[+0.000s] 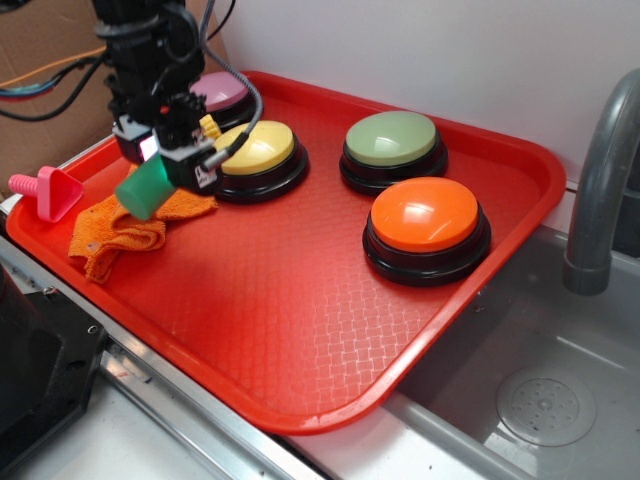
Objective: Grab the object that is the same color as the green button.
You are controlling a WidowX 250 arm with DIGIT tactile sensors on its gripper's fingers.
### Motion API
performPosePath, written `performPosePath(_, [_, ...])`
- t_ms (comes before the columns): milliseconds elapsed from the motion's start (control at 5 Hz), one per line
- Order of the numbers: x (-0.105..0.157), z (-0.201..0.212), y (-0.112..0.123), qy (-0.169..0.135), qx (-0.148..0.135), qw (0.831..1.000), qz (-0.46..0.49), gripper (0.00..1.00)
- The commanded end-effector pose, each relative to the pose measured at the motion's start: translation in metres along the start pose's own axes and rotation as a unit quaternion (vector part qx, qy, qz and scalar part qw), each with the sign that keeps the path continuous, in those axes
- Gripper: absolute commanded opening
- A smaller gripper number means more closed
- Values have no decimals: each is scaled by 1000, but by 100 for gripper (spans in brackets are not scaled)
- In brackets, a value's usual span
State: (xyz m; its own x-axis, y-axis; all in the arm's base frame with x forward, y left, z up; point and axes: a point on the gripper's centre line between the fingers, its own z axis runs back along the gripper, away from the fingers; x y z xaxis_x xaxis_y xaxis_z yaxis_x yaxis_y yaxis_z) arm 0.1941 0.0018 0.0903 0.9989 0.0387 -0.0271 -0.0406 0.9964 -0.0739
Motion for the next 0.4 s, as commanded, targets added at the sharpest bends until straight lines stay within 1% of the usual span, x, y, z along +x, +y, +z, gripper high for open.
performPosePath(0, [28, 62, -24, -15, 2, 996, -87, 0])
performPosePath(200, [37, 62, -23, 2, 18, 995, -97, 0])
